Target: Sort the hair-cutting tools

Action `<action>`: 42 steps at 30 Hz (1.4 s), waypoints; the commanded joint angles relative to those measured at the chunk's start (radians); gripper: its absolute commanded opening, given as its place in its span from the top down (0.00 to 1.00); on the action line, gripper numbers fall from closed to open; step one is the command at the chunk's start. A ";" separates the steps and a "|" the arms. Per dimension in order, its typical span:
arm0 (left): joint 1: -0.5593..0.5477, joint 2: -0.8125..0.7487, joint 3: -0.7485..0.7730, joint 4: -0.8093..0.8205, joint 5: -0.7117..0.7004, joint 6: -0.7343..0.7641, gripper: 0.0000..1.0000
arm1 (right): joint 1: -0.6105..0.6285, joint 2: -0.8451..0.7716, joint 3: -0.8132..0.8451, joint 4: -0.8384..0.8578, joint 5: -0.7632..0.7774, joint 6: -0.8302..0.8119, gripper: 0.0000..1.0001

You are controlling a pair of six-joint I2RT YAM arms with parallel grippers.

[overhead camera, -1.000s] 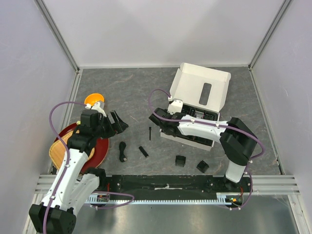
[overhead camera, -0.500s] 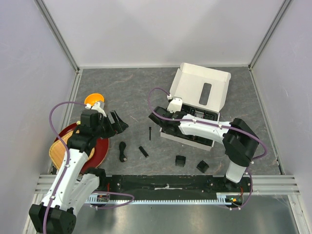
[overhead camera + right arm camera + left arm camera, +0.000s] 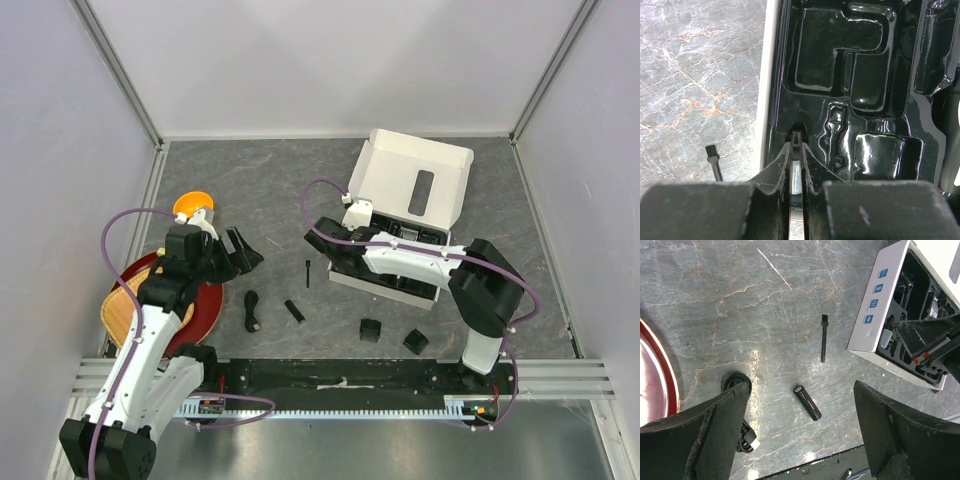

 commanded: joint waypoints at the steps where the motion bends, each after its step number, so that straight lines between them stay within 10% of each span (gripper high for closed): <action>1: -0.005 -0.006 0.010 0.007 0.022 -0.003 0.08 | -0.007 0.020 0.020 0.003 -0.004 -0.013 0.86; 26: -0.005 -0.002 0.013 0.007 0.025 0.000 0.08 | -0.016 -0.078 0.058 0.002 0.000 -0.074 0.85; 42: -0.012 0.155 0.039 -0.076 0.013 -0.019 0.11 | -0.032 -0.423 -0.144 -0.061 -0.224 -0.226 0.50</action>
